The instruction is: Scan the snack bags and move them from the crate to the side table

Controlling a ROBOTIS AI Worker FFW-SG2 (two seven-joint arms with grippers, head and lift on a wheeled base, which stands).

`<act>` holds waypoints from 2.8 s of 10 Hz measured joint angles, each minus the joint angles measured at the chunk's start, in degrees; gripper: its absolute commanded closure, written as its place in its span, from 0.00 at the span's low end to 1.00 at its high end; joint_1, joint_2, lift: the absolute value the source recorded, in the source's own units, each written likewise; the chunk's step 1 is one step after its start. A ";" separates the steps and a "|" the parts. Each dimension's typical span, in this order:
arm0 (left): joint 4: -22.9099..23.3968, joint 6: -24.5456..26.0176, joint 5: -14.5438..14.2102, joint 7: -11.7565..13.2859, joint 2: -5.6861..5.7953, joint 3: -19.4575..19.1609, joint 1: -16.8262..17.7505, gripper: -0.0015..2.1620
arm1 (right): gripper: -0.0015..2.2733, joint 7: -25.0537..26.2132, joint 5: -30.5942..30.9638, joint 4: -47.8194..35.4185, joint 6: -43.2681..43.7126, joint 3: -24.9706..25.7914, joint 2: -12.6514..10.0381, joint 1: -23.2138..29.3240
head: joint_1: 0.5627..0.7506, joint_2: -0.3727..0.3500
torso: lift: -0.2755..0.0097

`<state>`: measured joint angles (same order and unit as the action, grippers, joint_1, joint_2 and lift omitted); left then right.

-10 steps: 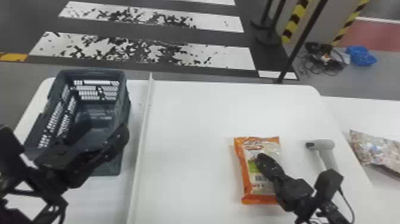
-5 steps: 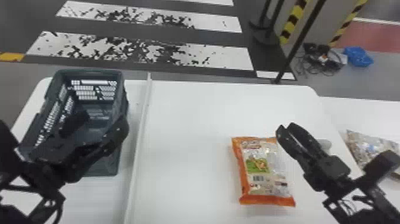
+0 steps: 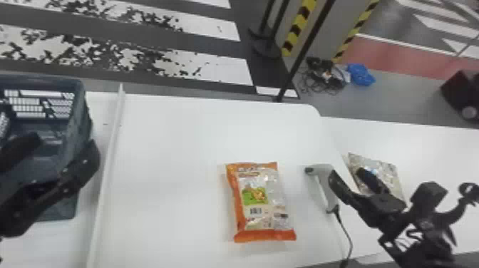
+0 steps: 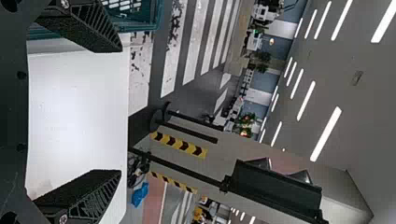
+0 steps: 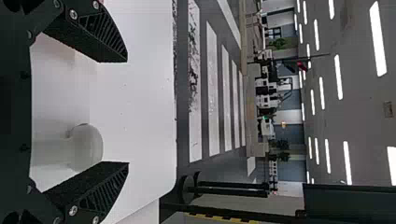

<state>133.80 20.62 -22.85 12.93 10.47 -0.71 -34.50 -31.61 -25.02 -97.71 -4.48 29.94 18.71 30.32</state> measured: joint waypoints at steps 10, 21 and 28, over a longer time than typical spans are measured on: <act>-1.40 -3.51 7.03 -10.89 -0.01 9.22 0.01 0.03 | 0.05 -5.64 3.51 23.32 4.45 -7.03 5.21 -11.25 | 0.70 0.03 | 0.66; -0.44 0.64 1.59 -6.51 3.82 1.25 0.65 0.03 | 0.99 0.88 1.89 10.97 -6.19 -1.33 -1.32 -6.34 | 0.70 0.03 | 0.66; -1.05 0.77 -0.99 -5.94 5.23 -0.49 1.30 0.03 | 0.99 1.15 -4.25 -22.96 -15.54 -2.36 -18.61 14.90 | 0.70 0.14 | 0.66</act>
<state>132.75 21.39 -23.84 6.99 15.70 -1.20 -33.20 -30.47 -29.28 -120.67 -20.02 27.58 0.10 45.22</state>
